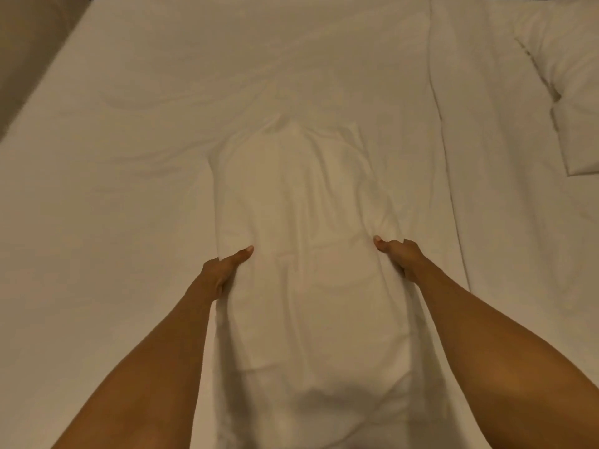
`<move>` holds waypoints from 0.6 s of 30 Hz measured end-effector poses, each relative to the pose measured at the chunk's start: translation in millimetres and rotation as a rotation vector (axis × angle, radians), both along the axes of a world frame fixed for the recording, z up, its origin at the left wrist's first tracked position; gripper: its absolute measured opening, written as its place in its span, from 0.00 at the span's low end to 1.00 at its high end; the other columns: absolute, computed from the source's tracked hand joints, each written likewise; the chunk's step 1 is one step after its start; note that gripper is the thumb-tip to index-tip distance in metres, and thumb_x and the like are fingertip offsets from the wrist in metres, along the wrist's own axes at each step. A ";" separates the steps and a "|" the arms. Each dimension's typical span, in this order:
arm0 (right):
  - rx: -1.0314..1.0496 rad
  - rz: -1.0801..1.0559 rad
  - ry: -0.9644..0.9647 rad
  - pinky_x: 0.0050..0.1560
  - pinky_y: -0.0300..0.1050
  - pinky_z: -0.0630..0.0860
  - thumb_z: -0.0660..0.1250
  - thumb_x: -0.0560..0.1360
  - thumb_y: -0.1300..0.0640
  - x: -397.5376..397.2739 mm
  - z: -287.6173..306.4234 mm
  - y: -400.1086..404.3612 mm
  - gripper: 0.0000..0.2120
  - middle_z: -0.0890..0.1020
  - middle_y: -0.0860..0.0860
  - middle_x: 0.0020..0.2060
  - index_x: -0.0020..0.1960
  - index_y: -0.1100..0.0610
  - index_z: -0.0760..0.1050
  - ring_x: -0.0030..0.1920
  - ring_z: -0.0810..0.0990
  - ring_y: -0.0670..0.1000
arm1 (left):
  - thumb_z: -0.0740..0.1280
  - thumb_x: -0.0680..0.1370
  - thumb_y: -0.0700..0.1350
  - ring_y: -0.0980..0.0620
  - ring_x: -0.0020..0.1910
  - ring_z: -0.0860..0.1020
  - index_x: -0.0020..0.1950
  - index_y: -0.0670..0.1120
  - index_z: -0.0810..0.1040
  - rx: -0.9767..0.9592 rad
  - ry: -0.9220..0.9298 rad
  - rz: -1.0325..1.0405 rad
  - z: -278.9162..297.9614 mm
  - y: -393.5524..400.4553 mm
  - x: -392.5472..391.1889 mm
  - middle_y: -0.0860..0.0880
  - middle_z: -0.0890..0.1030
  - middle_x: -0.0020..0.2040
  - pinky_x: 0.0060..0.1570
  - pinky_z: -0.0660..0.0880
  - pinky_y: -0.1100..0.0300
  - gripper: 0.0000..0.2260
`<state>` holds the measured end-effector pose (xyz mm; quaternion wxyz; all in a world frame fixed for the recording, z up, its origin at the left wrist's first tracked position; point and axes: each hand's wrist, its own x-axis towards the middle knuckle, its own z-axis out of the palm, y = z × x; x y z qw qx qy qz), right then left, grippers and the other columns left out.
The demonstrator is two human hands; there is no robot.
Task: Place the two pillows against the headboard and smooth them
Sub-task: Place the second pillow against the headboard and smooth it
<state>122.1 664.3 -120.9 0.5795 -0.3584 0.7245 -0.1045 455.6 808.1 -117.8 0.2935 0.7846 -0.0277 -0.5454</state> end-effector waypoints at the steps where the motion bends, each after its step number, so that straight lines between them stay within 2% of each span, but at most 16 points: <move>1: -0.006 -0.001 0.009 0.56 0.49 0.72 0.71 0.73 0.47 -0.1 5.2 1.7 0.33 0.76 0.58 0.64 0.70 0.65 0.67 0.60 0.76 0.61 | 0.78 0.64 0.59 0.42 0.59 0.77 0.71 0.40 0.70 -0.003 0.003 -0.003 4.4 1.4 -1.4 0.42 0.78 0.65 0.61 0.74 0.50 0.42; 6: -0.055 0.034 0.014 0.61 0.51 0.72 0.69 0.76 0.51 -4.6 30.2 14.5 0.29 0.75 0.59 0.65 0.71 0.64 0.67 0.63 0.75 0.63 | 0.80 0.45 0.68 0.42 0.60 0.78 0.71 0.43 0.70 0.020 0.067 -0.049 12.2 11.9 -1.2 0.45 0.79 0.63 0.64 0.74 0.46 0.59; 9: -0.108 0.040 0.038 0.64 0.55 0.73 0.69 0.75 0.51 -12.7 53.9 26.6 0.28 0.76 0.60 0.65 0.71 0.61 0.69 0.63 0.76 0.62 | 0.79 0.46 0.68 0.40 0.61 0.77 0.71 0.40 0.69 0.046 0.057 -0.061 27.6 21.0 -6.9 0.43 0.78 0.65 0.63 0.74 0.47 0.59; 11: -0.148 0.026 0.052 0.64 0.52 0.73 0.69 0.75 0.52 -20.7 73.7 34.9 0.27 0.76 0.60 0.65 0.71 0.61 0.68 0.63 0.75 0.61 | 0.80 0.52 0.66 0.40 0.62 0.76 0.71 0.39 0.69 0.040 0.061 -0.073 47.2 26.0 -17.3 0.42 0.77 0.66 0.61 0.73 0.48 0.55; 14: -0.179 0.008 0.061 0.61 0.47 0.71 0.68 0.76 0.54 -38.1 108.0 44.8 0.26 0.76 0.60 0.65 0.71 0.61 0.68 0.64 0.75 0.60 | 0.80 0.58 0.62 0.39 0.64 0.74 0.73 0.38 0.67 0.027 0.071 -0.114 72.6 29.8 -32.6 0.41 0.75 0.68 0.66 0.71 0.46 0.51; 16: -0.197 -0.019 0.062 0.63 0.49 0.72 0.68 0.75 0.55 -52.7 133.1 51.4 0.26 0.77 0.59 0.65 0.71 0.60 0.69 0.63 0.76 0.60 | 0.80 0.55 0.64 0.39 0.65 0.74 0.73 0.38 0.66 0.008 0.091 -0.137 84.7 30.2 -40.8 0.41 0.75 0.68 0.67 0.71 0.44 0.54; 18: -0.209 -0.046 0.078 0.65 0.52 0.72 0.69 0.75 0.54 -70.1 158.0 58.2 0.26 0.77 0.59 0.65 0.71 0.59 0.70 0.63 0.76 0.60 | 0.80 0.48 0.67 0.39 0.63 0.76 0.73 0.39 0.67 -0.002 0.113 -0.179 91.8 26.2 -50.1 0.42 0.76 0.67 0.66 0.72 0.44 0.60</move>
